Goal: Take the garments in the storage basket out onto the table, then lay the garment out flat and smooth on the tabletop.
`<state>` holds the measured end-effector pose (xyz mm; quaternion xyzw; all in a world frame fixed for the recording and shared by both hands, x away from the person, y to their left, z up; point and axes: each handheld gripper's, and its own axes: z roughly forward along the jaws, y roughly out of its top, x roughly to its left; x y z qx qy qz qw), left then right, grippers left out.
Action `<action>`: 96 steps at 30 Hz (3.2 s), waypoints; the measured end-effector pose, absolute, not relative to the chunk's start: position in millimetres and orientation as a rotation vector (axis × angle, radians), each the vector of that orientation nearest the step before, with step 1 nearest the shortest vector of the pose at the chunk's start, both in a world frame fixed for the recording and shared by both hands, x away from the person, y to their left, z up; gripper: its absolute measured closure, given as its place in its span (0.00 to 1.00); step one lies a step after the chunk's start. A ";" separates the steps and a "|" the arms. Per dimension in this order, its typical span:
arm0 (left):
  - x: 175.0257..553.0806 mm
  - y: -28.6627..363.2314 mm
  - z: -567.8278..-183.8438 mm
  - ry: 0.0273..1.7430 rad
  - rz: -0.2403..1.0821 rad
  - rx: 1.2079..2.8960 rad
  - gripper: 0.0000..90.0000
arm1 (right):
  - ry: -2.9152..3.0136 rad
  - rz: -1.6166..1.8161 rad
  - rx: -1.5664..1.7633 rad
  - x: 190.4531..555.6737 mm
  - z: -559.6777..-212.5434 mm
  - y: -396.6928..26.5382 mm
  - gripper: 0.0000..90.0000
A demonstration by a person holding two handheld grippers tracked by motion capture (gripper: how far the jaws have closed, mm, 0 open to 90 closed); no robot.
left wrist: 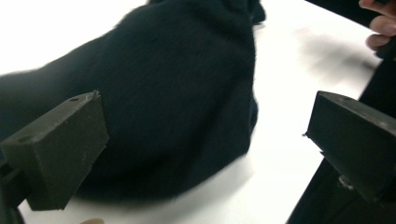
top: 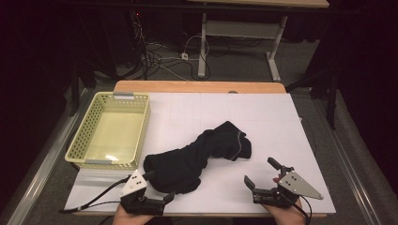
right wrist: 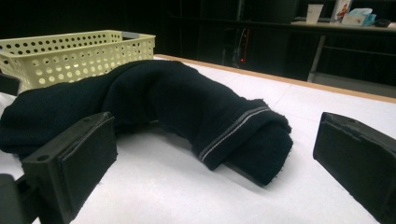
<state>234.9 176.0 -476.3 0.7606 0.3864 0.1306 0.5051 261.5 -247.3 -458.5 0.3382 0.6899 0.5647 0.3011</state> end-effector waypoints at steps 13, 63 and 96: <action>253.9 174.2 -478.5 0.886 0.211 1.776 0.00 | 1.819 1.471 0.961 252.0 -462.1 -255.8 0.00; 293.3 101.7 -470.3 0.781 0.282 1.888 0.96 | 1.839 1.291 1.003 175.9 -470.8 -272.7 0.00; 227.2 167.0 -451.5 0.737 0.233 1.813 0.25 | 2.191 1.442 0.708 233.7 -458.7 -146.7 0.27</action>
